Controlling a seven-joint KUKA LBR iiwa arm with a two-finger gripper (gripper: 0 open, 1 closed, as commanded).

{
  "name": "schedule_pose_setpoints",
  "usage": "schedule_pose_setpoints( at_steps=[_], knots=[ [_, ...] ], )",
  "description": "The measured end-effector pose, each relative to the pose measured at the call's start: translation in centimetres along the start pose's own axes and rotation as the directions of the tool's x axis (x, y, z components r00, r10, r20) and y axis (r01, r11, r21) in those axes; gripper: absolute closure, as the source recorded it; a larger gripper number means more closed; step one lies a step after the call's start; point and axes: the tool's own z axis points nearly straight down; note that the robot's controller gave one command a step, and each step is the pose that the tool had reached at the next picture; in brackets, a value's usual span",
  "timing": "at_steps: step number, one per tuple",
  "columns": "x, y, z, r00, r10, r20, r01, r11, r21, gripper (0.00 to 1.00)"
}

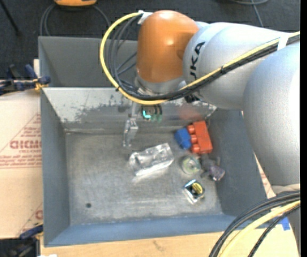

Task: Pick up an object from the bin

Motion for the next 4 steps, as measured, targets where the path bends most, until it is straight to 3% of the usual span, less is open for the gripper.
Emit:
schedule_pose_setpoints(
  at_steps=[1, 2, 3, 4],
  knots=[
    [3.6, -6.4, 8.4, 0.943, -0.332, 0.025, 0.332, 0.943, 0.003, 0.00],
    [2.6, -11.5, 9.0, 0.863, -0.504, 0.022, 0.504, 0.864, 0.002, 0.00],
    [2.3, -12.8, 10.1, 0.721, -0.693, 0.011, 0.693, 0.721, 0.011, 0.00],
    [2.9, -18.0, 6.7, 0.772, -0.636, 0.009, 0.636, 0.772, 0.008, 0.00]
  ],
)
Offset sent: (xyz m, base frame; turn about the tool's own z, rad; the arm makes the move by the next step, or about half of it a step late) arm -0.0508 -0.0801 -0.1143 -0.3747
